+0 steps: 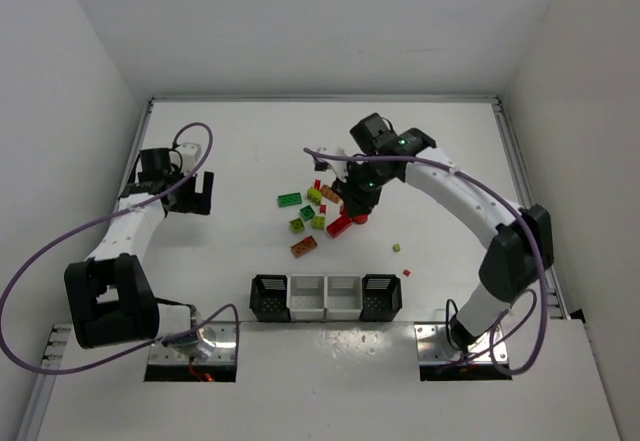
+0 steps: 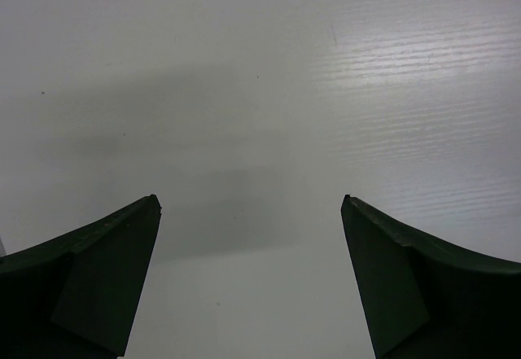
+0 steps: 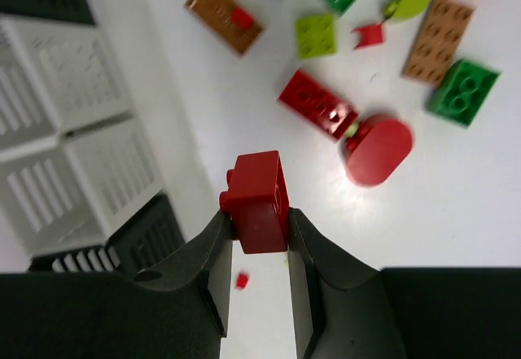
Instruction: Sort the legos into containers by color
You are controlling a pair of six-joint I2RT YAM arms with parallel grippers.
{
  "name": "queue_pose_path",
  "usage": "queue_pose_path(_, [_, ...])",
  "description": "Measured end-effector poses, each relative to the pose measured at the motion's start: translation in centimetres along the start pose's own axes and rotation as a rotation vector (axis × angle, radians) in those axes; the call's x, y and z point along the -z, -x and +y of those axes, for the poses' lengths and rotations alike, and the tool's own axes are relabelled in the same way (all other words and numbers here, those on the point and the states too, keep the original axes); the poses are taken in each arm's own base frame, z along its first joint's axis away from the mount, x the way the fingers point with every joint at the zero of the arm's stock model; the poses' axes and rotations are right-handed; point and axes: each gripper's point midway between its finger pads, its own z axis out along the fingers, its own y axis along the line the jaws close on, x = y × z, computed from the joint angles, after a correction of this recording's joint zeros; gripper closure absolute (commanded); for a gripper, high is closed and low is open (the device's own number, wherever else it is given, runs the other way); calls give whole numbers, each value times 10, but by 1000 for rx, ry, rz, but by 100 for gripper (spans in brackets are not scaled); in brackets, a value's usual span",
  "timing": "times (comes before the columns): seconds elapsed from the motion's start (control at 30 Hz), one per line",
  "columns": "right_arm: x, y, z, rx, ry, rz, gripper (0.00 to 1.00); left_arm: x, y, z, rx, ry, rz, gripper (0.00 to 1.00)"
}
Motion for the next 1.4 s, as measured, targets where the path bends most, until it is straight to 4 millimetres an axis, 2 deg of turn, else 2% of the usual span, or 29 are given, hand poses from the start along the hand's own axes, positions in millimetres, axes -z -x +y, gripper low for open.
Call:
queue_pose_path(0.13, [27, -34, 33, 15, 34, 43, 100, 1, -1, 4, 20, 7, 1, 0])
queue_pose_path(0.3, [54, -76, 70, 44, 77, 103, 100, 0, 1, -2, 21, -30, -9, 0])
queue_pose_path(0.53, [55, -116, 95, 40, 142, 193, 100, -3, 2, -6, 30, -55, -7, 0])
queue_pose_path(0.7, [49, -125, 107, 51, 185, 223, 100, -2, 3, -6, 29, -58, -11, 0])
queue_pose_path(0.9, [45, -122, 123, 94, 235, 226, 98, -2, 3, -5, 28, -52, -9, 0])
queue_pose_path(1.07, [40, -130, 138, 121, 281, 259, 83, -2, 3, -4, 28, -45, -9, 0])
queue_pose_path(1.1, [40, -132, 140, 124, 289, 268, 74, -2, 3, -4, 28, -45, -10, 0])
queue_pose_path(1.2, [39, -136, 145, 136, 304, 289, 58, -2, 3, -4, 28, -44, -10, 0])
queue_pose_path(1.33, [38, -135, 145, 136, 305, 300, 52, -2, 3, -4, 28, -44, -10, 0])
queue_pose_path(1.4, [38, -125, 142, 130, 292, 287, 51, -2, 3, -4, 28, -44, -10, 0])
